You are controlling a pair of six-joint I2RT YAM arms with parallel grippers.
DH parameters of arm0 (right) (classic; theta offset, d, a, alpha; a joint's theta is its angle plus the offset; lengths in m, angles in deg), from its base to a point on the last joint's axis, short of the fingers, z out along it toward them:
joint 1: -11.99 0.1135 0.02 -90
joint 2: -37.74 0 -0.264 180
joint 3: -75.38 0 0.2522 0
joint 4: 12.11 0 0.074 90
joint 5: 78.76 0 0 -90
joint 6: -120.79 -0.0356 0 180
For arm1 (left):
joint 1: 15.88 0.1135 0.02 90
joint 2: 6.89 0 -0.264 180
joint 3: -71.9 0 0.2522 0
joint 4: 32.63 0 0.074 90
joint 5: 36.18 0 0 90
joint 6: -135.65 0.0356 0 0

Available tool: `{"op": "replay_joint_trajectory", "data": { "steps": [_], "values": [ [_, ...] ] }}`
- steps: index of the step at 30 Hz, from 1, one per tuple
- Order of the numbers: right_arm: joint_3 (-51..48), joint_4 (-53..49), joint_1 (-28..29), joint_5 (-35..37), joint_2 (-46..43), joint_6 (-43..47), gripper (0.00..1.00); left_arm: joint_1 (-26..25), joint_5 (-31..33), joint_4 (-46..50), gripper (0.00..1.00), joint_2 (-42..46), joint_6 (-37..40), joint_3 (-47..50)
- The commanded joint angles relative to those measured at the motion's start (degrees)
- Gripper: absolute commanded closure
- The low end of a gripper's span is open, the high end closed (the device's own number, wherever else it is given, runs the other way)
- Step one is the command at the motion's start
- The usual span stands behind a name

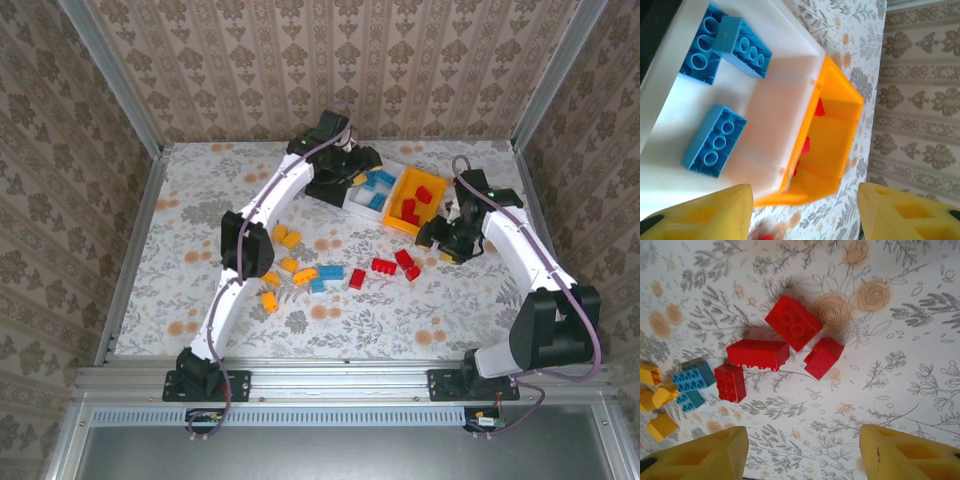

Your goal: Sort the legos into containers by color

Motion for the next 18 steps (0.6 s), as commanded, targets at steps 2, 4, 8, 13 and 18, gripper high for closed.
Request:
{"op": "replay_joint_trajectory", "data": {
  "steps": [2,4,8,13,18],
  "values": [
    [-0.5,-2.4,1.83,1.5,3.82,2.04,0.38,1.36,2.88,9.37,0.4,7.62,11.45,3.42],
    [0.33,-2.89,2.99,2.6,6.15,3.94,0.38,1.97,3.64,10.5,0.39,10.5,13.52,6.96],
    [2.86,-4.63,5.87,6.65,12.08,8.49,0.38,3.63,4.74,8.77,0.38,18.76,16.01,19.28],
    [5.06,-5.03,7.67,10.59,16.7,11.25,0.39,6.96,3.67,0.26,0.38,29.78,13.7,38.68],
    [6.12,-4.56,8.94,11.17,20.65,11.18,0.39,11.41,1.84,-7.89,0.37,38.28,9.58,54.51]
  ]
}}
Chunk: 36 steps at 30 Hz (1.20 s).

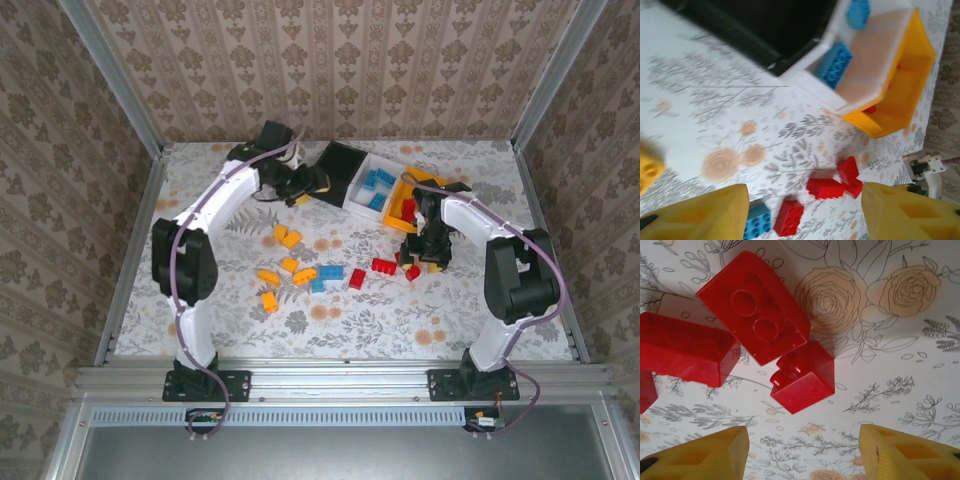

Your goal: Sort the legos into containers by color

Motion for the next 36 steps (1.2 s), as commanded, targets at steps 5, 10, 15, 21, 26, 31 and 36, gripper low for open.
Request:
{"op": "replay_joint_trajectory", "data": {
  "steps": [5,10,15,21,26,31,36],
  "values": [
    [2.19,-1.22,2.54,2.43,4.91,0.32,0.39,3.39,-0.25,-2.9,0.37,7.67,1.25,7.58],
    [1.72,0.2,2.75,2.34,6.73,-1.08,0.41,5.07,-0.42,-2.79,0.37,11.23,1.91,11.65],
    [1.38,0.82,2.79,3.48,7.69,-1.99,0.47,7.03,-1.01,-3.41,0.37,14.25,2.06,15.57],
    [1.1,1.45,2.79,3.99,8.21,-3.25,0.57,8.2,-1.76,-3.0,0.37,15.86,2.77,17.39],
    [0.48,0.91,2.72,4.41,6.26,-4.19,0.65,8.8,-2.11,-2.79,0.36,16.48,3.39,18.21],
    [0.65,-1.24,2.79,5.04,1.99,-5.11,0.66,9.23,-2.96,-3.1,0.36,16.17,3.77,18.35],
    [3.91,-4.67,2.74,4.47,-2.7,-6.67,0.66,9.24,-3.64,-3.19,0.36,15.13,4.32,17.09]
  ]
}}
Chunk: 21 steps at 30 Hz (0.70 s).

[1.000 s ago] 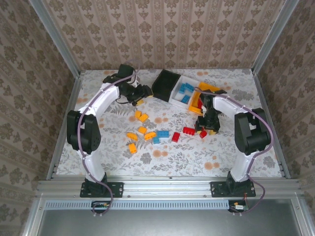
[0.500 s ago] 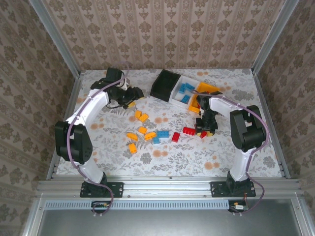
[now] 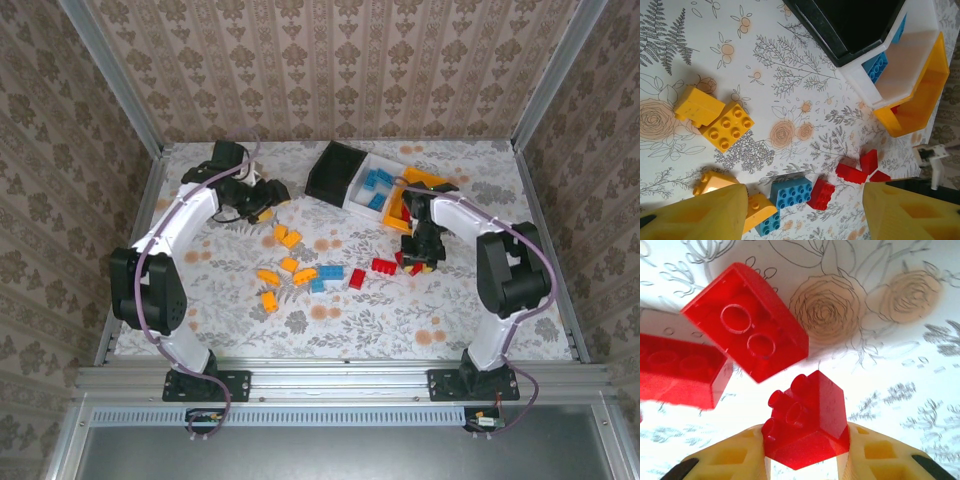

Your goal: Sort the legos into containers by color

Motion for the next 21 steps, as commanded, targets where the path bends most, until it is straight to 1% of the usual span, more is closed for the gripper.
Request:
{"op": "replay_joint_trajectory", "data": {
  "steps": [1,4,8,12,16,21],
  "values": [
    [3.96,-4.68,0.06,0.76,-4.33,-2.26,0.66,0.28,-1.64,-0.24,0.36,0.41,2.2,-1.16],
    [8.99,-6.02,-0.06,0.31,-4.78,-3.53,0.66,0.28,-1.93,0.68,0.36,-0.16,3.42,-2.16],
    [18.36,-6.53,-0.29,-0.23,-1.56,-4.77,0.66,0.5,-0.68,3.99,0.33,-0.07,6.52,-3.8],
    [27.68,-7.06,-1.09,0.29,4.66,-4.95,0.65,1.63,0.38,7.13,0.33,1.46,9.29,-3.98],
    [35.34,-7.33,-2.71,1.11,11.55,-4.77,0.65,3.73,1.14,8.77,0.32,4.92,10.97,-1.68],
    [44.17,-8.79,-3.95,2.98,19.39,-3.99,0.65,5.79,3.66,11.98,0.28,9.71,14.78,0.07]
  ]
}}
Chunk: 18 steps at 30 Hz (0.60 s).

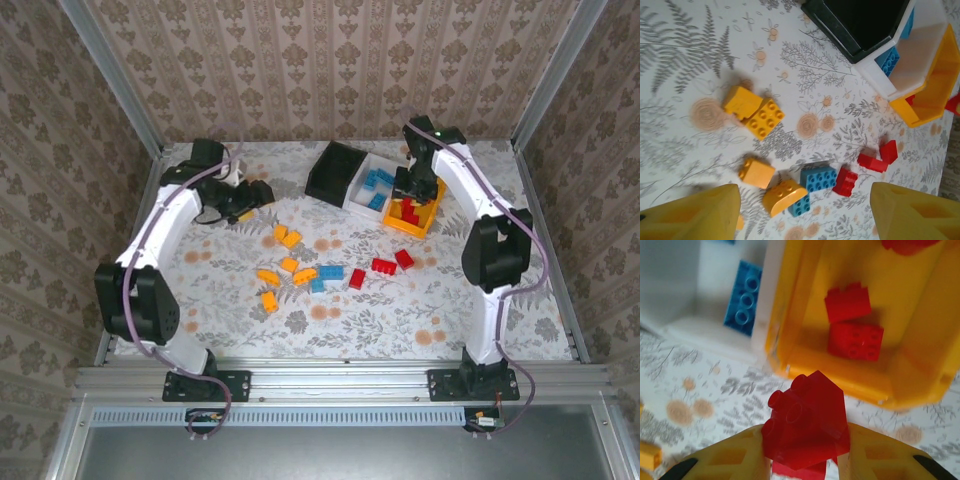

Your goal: Sort the legos into containers by color

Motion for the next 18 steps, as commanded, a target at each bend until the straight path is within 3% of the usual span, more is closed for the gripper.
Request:
{"op": "replay_joint_trajectory", "data": {
  "steps": [1,5,10,18],
  "values": [
    [5.94,-4.02,-0.82,2.84,4.41,-0.22,0.65,0.98,2.32,4.47,0.27,4.57,5.27,0.8],
    [10.49,-5.39,-1.63,4.02,9.12,0.2,0.65,1.65,5.01,6.25,0.21,8.1,7.42,1.8],
    [12.98,-5.98,-2.68,4.25,12.56,0.2,0.64,2.92,7.48,5.56,0.01,11.84,6.91,4.84],
    [13.53,-6.43,-4.2,4.34,13.91,0.84,0.58,4.22,9.19,-1.87,0.0,18.07,7.1,11.7]
  ]
}}
